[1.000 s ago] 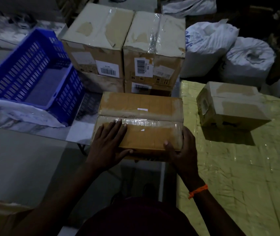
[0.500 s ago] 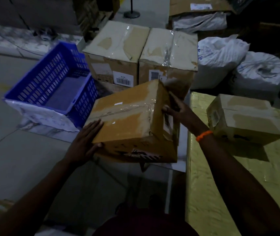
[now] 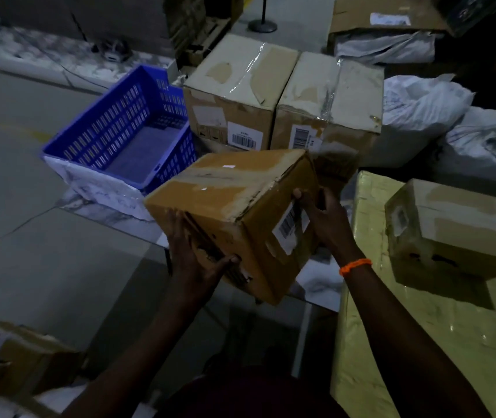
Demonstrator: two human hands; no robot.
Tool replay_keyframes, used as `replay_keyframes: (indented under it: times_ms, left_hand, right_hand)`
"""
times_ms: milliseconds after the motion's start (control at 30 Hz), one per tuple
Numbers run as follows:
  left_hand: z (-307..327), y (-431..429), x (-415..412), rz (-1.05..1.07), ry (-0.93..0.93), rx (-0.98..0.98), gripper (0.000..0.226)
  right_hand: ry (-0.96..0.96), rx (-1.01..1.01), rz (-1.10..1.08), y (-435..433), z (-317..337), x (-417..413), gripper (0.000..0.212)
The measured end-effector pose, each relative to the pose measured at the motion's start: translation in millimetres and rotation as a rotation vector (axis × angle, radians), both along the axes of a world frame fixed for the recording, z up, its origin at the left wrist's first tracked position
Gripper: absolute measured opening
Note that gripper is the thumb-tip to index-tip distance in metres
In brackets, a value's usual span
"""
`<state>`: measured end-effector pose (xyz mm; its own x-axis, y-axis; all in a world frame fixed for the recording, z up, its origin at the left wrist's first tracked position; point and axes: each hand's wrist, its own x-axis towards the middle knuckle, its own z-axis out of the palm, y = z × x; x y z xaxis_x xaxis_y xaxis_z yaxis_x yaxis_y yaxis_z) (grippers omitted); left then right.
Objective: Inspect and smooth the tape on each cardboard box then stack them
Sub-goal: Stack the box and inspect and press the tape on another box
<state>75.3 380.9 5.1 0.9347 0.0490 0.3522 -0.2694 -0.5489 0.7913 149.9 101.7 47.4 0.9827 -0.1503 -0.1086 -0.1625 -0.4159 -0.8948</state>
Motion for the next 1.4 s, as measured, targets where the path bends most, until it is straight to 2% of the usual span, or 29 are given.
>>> replay_keyframes:
  times_ms: [100,200,300,333,433,467,533,600,667,733,767,833,967,1167,1300,1400]
  left_hand:
    - [22,-9,4,-0.118,0.109,-0.287,0.100]
    - [44,-17,20,-0.082,0.140,-0.337,0.082]
    - [55,-26,41,-0.044,0.265,-0.426,0.033]
    - [57,-27,47,-0.057,0.321,-0.461,0.030]
    - [67,-32,64,-0.160,0.454,-0.546,0.067]
    - [71,-34,69,-0.195,0.491,-0.552,0.068]
    - [77,-40,78,-0.254,0.527,-0.460,0.051]
    - [84,-42,84,-0.303,0.442,-0.288,0.042]
    - [91,-39,92,-0.278,0.271,-0.022,0.046]
    - [95,-40,105,-0.252,0.147,0.348,0.057]
    - [97,-45,110,-0.275,0.122,0.505,0.058]
    - [102,-60,115,-0.381,0.134,0.670,0.057]
    - [107,-84,99,-0.482,0.185,0.802,0.076]
    - [98,-83,101,-0.457,0.169,0.847,0.075]
    - [100,-80,93,-0.454,0.156,0.868,0.085]
    - [98,-67,77,-0.446,0.059,0.868,0.081]
  right_hand:
    - [-0.052,-0.051,-0.019,-2,16,-15,0.058]
    - [-0.123,-0.154,-0.048,-11,30,-26,0.057]
    - [-0.139,-0.259,-0.107,-22,44,-31,0.052]
    - [-0.138,-0.287,-0.118,-24,47,-32,0.050]
    - [-0.110,-0.339,-0.156,-25,48,-34,0.048]
    - [-0.086,-0.347,-0.179,-25,48,-35,0.050]
    - [-0.042,-0.380,-0.208,-25,48,-35,0.056]
    - [-0.047,-0.491,-0.204,-25,49,-35,0.059]
    - [-0.135,-0.628,-0.158,-22,54,-33,0.063]
    - [-0.242,-0.735,-0.023,-14,60,-26,0.068]
    - [-0.258,-0.775,0.057,-8,61,-20,0.071]
    - [-0.202,-0.822,0.186,6,63,-10,0.075]
    - [-0.084,-0.885,0.258,14,60,0,0.078]
    - [-0.087,-0.914,0.260,11,56,2,0.074]
    - [-0.096,-0.874,0.277,11,61,-6,0.076]
    - [-0.184,-0.825,0.301,3,64,-26,0.075]
